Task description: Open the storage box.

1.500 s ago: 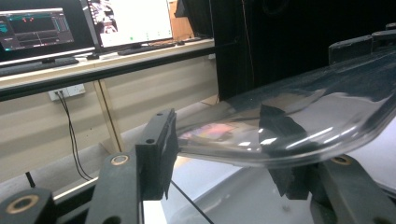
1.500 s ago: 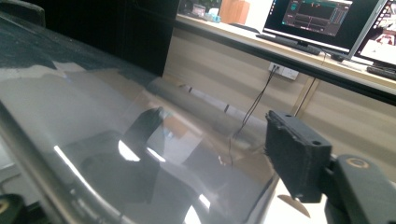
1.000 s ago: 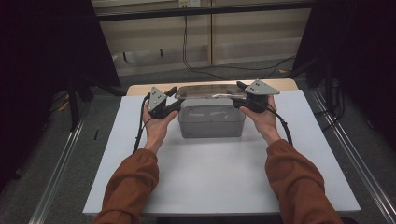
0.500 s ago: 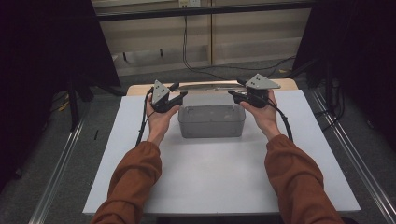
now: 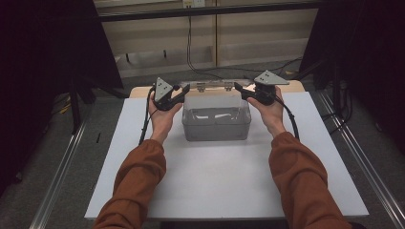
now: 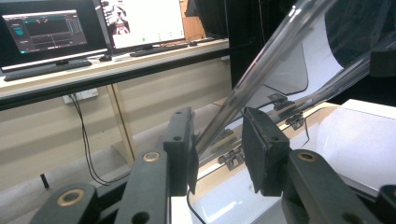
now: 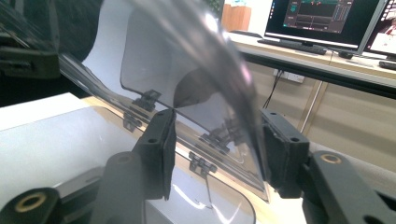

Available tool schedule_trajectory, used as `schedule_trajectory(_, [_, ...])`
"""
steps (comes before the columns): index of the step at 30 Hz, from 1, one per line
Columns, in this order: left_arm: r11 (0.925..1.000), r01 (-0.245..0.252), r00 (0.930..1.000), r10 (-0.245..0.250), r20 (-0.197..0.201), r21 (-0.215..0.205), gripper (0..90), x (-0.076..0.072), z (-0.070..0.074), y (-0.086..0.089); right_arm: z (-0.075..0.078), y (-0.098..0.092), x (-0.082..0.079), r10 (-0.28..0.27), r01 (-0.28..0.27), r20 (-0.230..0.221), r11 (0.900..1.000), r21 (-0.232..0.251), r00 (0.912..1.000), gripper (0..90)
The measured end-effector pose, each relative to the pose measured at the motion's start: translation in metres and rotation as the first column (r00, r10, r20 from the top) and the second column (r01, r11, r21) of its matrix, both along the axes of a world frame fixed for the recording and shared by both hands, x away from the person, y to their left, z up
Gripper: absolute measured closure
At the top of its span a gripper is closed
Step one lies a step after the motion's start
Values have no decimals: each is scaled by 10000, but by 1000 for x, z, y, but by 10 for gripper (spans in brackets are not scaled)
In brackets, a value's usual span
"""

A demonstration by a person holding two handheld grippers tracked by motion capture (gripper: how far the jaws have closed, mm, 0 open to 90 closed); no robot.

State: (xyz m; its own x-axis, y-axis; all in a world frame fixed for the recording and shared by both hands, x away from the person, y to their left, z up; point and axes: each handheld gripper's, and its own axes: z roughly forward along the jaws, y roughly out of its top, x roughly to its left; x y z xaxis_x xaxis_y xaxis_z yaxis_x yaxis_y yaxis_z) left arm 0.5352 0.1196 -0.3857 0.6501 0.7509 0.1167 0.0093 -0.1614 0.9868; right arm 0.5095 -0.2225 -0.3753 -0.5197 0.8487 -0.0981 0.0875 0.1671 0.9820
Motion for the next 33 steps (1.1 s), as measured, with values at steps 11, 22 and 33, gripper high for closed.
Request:
schedule_trajectory(11, [10000,-57,9999,58,-86,72,686,9,1,2,-4,-3,9,-206,205,-62,9996,-176,9998,555])
schedule_trajectory(22, [9996,-241,9994,245,-256,157,713,17,-4,-1,-6,-5,20,-405,403,-295,9992,-47,9987,567])
schedule_trajectory(33, [9997,-245,9986,244,-460,-4,731,26,-4,-2,-11,-6,29,-514,523,-579,9985,156,9970,580])
